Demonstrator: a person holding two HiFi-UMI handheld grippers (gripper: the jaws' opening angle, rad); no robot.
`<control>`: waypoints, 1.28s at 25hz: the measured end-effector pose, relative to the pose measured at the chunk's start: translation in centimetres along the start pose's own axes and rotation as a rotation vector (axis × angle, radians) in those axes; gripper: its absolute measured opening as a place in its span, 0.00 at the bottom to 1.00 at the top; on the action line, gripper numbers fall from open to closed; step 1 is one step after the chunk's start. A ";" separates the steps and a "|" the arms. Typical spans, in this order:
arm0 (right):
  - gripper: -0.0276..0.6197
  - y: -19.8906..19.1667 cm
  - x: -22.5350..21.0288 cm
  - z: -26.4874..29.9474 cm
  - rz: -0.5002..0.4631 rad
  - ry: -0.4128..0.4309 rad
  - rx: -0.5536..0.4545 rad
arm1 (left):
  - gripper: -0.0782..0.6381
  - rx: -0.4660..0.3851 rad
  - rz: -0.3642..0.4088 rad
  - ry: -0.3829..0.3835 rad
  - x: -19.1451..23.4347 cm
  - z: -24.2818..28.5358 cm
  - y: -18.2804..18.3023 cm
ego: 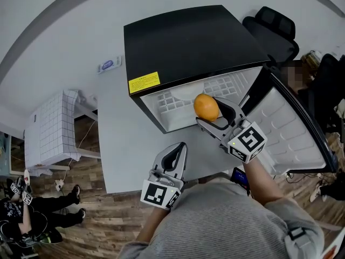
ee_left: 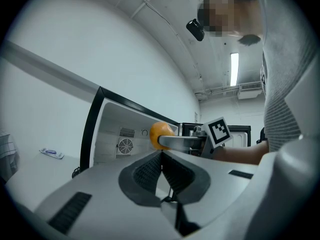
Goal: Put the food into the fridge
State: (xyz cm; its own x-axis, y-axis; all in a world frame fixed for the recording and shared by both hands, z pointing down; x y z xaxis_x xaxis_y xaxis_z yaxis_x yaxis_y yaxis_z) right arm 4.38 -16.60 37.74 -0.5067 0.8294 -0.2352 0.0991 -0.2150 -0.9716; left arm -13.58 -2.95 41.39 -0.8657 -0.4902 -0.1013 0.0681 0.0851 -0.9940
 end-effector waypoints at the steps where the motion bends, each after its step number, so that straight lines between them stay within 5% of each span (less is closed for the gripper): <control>1: 0.53 -0.2 -0.2 0.3 -0.001 -0.002 0.006 | 0.12 0.001 -0.002 0.003 0.1 0.0 -0.1; 32: 0.53 -4.2 -9.3 11.4 -0.056 -0.090 0.280 | 0.12 0.066 -0.032 0.028 0.7 -0.5 -2.3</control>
State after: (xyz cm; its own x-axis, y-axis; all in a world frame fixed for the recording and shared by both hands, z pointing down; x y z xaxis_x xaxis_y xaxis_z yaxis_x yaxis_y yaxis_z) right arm -1.06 -29.33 44.31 -0.5795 0.7979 -0.1658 -0.1653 -0.3143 -0.9348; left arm -14.57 -3.00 43.59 -0.8814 -0.4673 -0.0689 0.0716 0.0121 -0.9974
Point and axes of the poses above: the fingertips, and each gripper's own axes: z forward along the fingers, x to its left, y out of its top, the point moved 9 cm from there along -z, backward along the fingers, and after that the axes turned 15 degrees about z, right-handed, at the moved point
